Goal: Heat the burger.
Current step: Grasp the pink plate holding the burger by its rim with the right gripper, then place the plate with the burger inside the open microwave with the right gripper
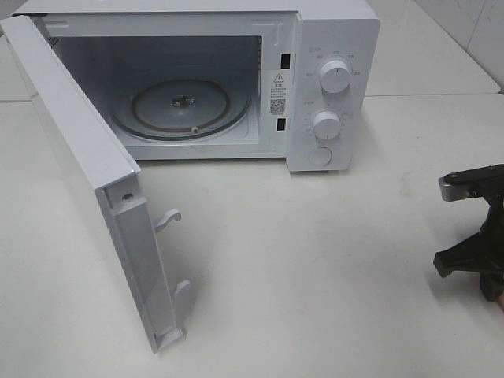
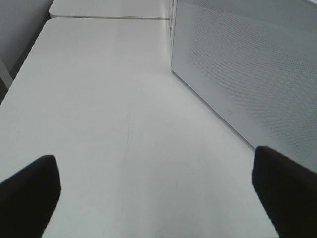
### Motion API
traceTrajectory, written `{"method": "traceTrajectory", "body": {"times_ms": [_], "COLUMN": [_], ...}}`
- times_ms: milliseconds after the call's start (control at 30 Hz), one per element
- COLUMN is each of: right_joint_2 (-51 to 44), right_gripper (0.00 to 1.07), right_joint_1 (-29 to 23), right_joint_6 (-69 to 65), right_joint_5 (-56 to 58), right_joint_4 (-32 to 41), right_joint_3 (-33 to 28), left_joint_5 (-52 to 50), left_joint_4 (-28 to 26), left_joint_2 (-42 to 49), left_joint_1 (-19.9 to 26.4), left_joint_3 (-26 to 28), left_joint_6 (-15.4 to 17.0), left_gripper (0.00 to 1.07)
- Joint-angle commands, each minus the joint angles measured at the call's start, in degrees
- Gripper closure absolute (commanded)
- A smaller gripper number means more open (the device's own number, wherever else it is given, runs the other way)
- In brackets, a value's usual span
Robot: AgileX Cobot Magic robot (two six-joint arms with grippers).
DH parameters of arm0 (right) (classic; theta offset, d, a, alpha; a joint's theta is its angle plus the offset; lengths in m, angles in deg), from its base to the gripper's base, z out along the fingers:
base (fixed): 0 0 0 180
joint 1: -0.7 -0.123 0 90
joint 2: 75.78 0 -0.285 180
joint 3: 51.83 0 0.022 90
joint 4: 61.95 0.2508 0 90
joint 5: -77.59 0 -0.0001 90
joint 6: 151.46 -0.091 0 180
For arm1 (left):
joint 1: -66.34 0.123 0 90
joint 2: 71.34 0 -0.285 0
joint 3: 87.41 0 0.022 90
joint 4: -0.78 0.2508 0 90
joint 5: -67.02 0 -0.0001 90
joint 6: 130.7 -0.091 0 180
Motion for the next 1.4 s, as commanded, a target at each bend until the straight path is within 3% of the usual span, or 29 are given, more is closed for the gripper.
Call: {"method": "traceTrajectory", "body": {"times_ms": [33, 433, 1100, 1400], "right_joint_2": [0.2, 0.2, 0.2, -5.8], "right_gripper": [1.07, 1.07, 1.07, 1.07], "right_joint_1": [-1.9, -9.9, -18.2, -22.5], "right_joint_6": [-3.1, -16.8, -21.7, -23.0], "right_joint_5": [1.9, 10.0, 17.1, 18.9], "right_joint_4": [-4.0, -18.4, -23.9, -25.4], "right_joint_3": [-0.3, -0.3, -1.9, -4.0], "left_joint_5": [0.1, 0.1, 0.1, 0.1], "left_joint_4": [0.1, 0.1, 0.1, 0.1], "left_joint_2": [1.0, 1.0, 1.0, 1.0], "left_joint_1": [0.2, 0.2, 0.2, 0.2], "left_joint_3": [-0.1, -0.1, -0.1, -0.1], "left_joint_6": [0.0, 0.0, 0.0, 0.0], "left_gripper": [0.09, 0.09, 0.09, 0.09]}}
